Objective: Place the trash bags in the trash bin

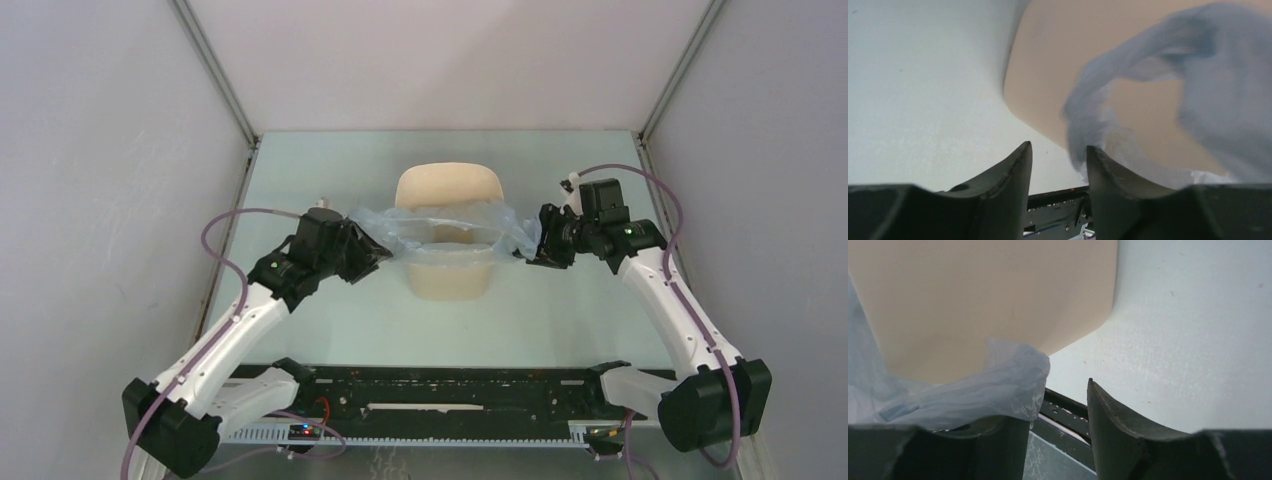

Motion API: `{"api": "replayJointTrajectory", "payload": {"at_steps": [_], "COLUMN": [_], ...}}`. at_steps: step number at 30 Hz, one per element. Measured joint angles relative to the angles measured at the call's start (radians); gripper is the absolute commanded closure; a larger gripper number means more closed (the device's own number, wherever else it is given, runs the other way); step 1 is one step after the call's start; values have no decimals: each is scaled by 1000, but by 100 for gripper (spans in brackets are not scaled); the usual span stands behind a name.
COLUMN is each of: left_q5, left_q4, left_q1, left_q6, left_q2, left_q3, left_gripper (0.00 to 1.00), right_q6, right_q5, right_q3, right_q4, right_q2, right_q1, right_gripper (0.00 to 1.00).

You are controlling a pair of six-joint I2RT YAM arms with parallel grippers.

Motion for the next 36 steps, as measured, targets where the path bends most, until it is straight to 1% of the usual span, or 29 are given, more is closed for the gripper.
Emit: {"api": "replayJointTrajectory", "payload": {"at_steps": [2,4,8,11,13,17,21,24,26,29,31,33,36], "left_q5": [-7,-7,5,24,31,39,31,7,-20,-61,-71,-60,-21], "left_q4": [-35,-65,-120,-177,-216,-303,-386,-435,-456,-469,-466,-452,-427], "left_q1": [2,4,4,4,4,4,4,4,4,4,4,4,4], "left_q6": [50,92,164,203,228,286,344,393,436,508,554,597,653], "left_q2": [-31,-81,-206,-257,-280,-332,-350,-317,-273,-195,-138,-87,-9], "left_q3": [0,0,4,27,58,156,325,491,595,697,735,742,739], "left_gripper": [32,27,23,20,16,13,12,11,8,8,8,8,8], "right_q6": [-39,-66,-105,-121,-129,-143,-153,-164,-181,-203,-214,-231,-264], "right_q5": [23,46,74,77,78,85,86,84,85,91,95,90,61], "right_q3": [4,5,9,25,43,103,198,259,301,368,407,442,455], "right_q4": [-29,-66,-157,-220,-256,-332,-403,-439,-464,-493,-496,-484,-410], "right_q2": [-13,-38,-131,-201,-229,-273,-320,-346,-365,-373,-371,-367,-354], "right_q1": [1,2,12,17,17,18,23,25,27,28,28,29,37], "right_gripper": [34,30,24,20,17,14,12,12,11,10,10,10,12]}}
